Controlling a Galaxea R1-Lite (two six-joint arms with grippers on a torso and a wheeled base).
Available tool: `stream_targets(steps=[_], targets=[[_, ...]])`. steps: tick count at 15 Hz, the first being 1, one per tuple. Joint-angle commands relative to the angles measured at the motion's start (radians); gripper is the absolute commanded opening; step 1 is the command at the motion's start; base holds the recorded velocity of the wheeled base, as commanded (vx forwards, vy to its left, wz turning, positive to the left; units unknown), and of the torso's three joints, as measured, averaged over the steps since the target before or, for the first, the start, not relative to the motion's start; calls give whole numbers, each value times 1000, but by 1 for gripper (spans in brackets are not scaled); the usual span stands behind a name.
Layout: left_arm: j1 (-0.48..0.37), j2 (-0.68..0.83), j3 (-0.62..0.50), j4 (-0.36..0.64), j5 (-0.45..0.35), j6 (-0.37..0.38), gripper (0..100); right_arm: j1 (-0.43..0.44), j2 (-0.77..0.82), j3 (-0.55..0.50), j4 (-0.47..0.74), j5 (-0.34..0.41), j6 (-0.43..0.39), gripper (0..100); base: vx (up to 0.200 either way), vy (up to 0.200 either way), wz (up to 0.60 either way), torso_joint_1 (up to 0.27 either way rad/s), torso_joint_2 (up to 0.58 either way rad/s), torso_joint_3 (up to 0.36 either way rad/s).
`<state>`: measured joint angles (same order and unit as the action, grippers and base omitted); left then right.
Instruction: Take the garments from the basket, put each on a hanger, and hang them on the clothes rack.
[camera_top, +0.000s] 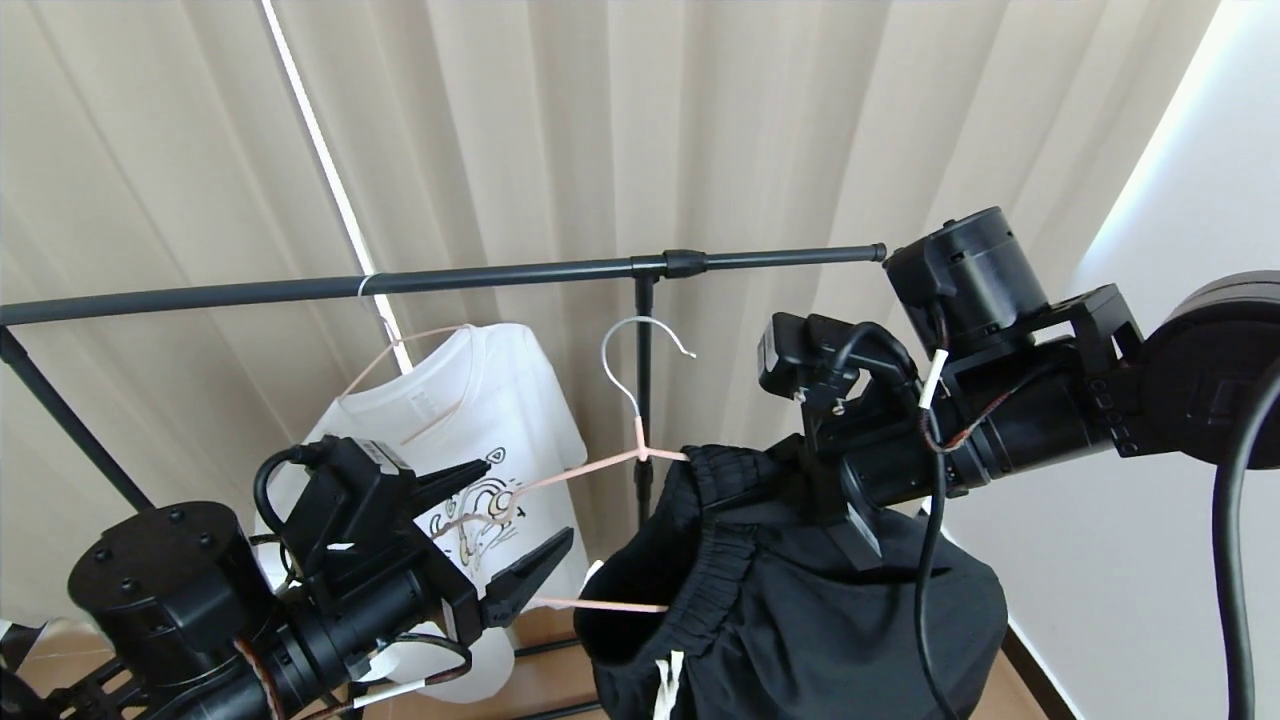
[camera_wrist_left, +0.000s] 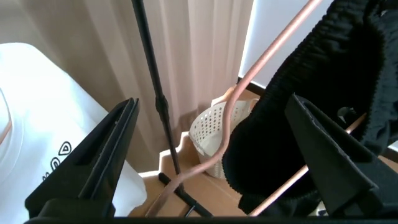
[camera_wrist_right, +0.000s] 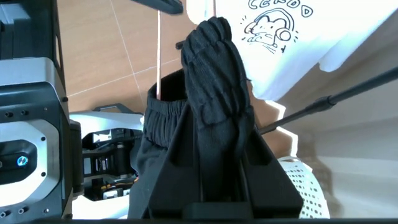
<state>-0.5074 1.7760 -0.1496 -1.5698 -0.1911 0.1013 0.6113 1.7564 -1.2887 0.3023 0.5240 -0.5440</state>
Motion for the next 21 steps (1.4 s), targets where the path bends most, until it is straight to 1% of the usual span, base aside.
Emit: stream_targets(steps=[1, 3, 5, 6, 8, 9, 10, 11, 12, 14, 16, 17, 19, 20, 21], targets=[[1, -15, -7, -1, -1, -15, 100, -18, -9, 19, -3, -2, -5, 0, 0, 0, 0, 0, 0, 0], [6, -21, -11, -1, -8, -57, 100, -38, -21, 35, -3, -13, -10, 0, 0, 0, 0, 0, 0, 0], [20, -33, -11, -1, -50, -92, 100, -53, -34, 51, -22, -13, -10, 0, 0, 0, 0, 0, 0, 0], [33, -39, -16, -1, -76, -137, 100, -64, -43, 83, -63, -13, -13, 0, 0, 0, 0, 0, 0, 0], [58, -33, -35, -1, -97, -210, 100, -73, -60, 141, -124, -13, -34, 0, 0, 0, 0, 0, 0, 0], [84, -26, -62, -1, -107, -239, 100, -91, -67, 198, -186, -13, -71, 0, 0, 0, 0, 0, 0, 0], [92, -13, -100, -1, -107, -256, 100, -110, -66, 259, -267, -12, -96, 0, 0, 0, 0, 0, 0, 0], [92, -13, -104, -1, -107, -256, 100, -111, -66, 264, -273, -12, -96, 0, 0, 0, 0, 0, 0, 0], [92, -23, -165, 119, -102, -273, 100, -128, -67, 367, -419, -13, -97, 0, 0, 0, 0, 0, 0, 0], [92, -78, -249, 355, -100, -308, 100, -154, -87, 537, -660, -15, -100, 0, 0, 0, 0, 0, 0, 0], [87, -101, -301, 536, -102, -313, 100, -156, -83, 646, -848, -13, -100, 0, 0, 0, 0, 0, 0, 0], [86, -99, -320, 599, -102, -313, 100, -159, -77, 663, -896, -15, -103, 0, 0, 0, 0, 0, 0, 0], [67, -72, -386, 764, -94, -316, 100, -160, -86, 666, -928, -38, -105, 0, 0, 0, 0, 0, 0, 0], [64, -55, -404, 807, -82, -316, 100, -160, -92, 666, -928, -41, -103, 0, 0, 0, 0, 0, 0, 0], [47, -35, -407, 812, -62, -314, 100, -160, -95, 666, -933, -41, -102, 0, 0, 0, 0, 0, 0, 0]])
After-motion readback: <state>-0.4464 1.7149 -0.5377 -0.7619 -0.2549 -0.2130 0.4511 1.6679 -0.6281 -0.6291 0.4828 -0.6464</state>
